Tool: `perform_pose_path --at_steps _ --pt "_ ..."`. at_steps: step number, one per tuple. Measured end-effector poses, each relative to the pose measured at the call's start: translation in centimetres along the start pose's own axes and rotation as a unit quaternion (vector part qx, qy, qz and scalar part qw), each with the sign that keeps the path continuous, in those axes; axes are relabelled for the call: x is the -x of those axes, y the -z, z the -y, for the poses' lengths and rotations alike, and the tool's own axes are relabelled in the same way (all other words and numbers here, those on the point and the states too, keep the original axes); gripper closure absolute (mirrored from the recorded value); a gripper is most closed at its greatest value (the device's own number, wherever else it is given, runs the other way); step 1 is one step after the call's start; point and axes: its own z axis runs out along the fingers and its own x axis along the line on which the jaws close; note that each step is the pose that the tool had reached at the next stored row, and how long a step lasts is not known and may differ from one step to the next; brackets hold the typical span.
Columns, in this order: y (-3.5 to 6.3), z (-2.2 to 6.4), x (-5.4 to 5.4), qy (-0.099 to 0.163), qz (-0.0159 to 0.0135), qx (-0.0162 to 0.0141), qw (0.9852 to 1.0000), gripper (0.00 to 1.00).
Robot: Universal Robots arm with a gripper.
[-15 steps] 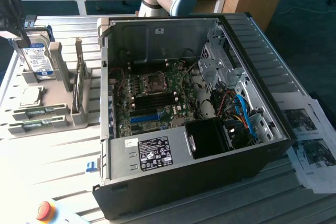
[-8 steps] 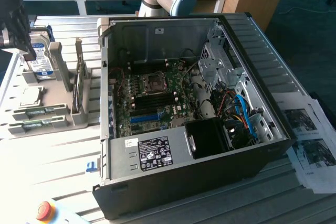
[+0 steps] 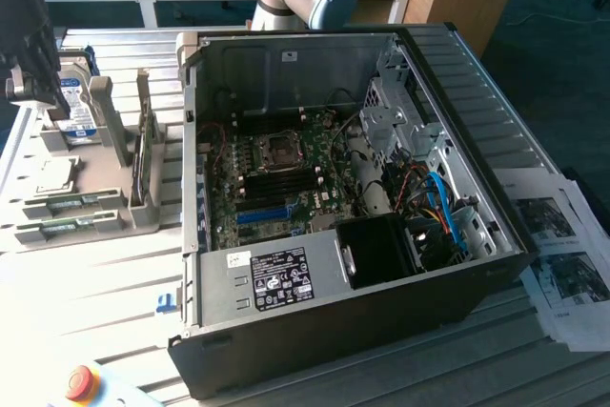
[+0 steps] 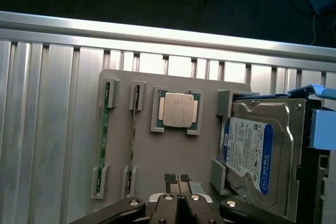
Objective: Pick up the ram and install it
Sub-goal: 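Pick up the ram and move it above insertion slot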
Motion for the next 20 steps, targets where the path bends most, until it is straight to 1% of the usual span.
perform_pose_path --at_steps 3,16,17,18,19,20 --pt "-0.52 0.00 -0.05 0.000 0.0004 0.0000 1.0000 0.90" --pt "-0.55 0.01 -0.05 0.000 0.0004 0.0000 1.0000 0.89" --pt "-0.55 0.01 -0.05 0.000 0.0004 0.0000 1.0000 0.84" --pt "-0.55 0.01 -0.05 0.000 0.0004 0.0000 1.0000 0.84" --pt "-0.55 0.01 -0.05 0.000 0.0004 0.0000 1.0000 0.76" --pt "-0.55 0.01 -0.05 0.000 0.0004 0.0000 1.0000 0.76"
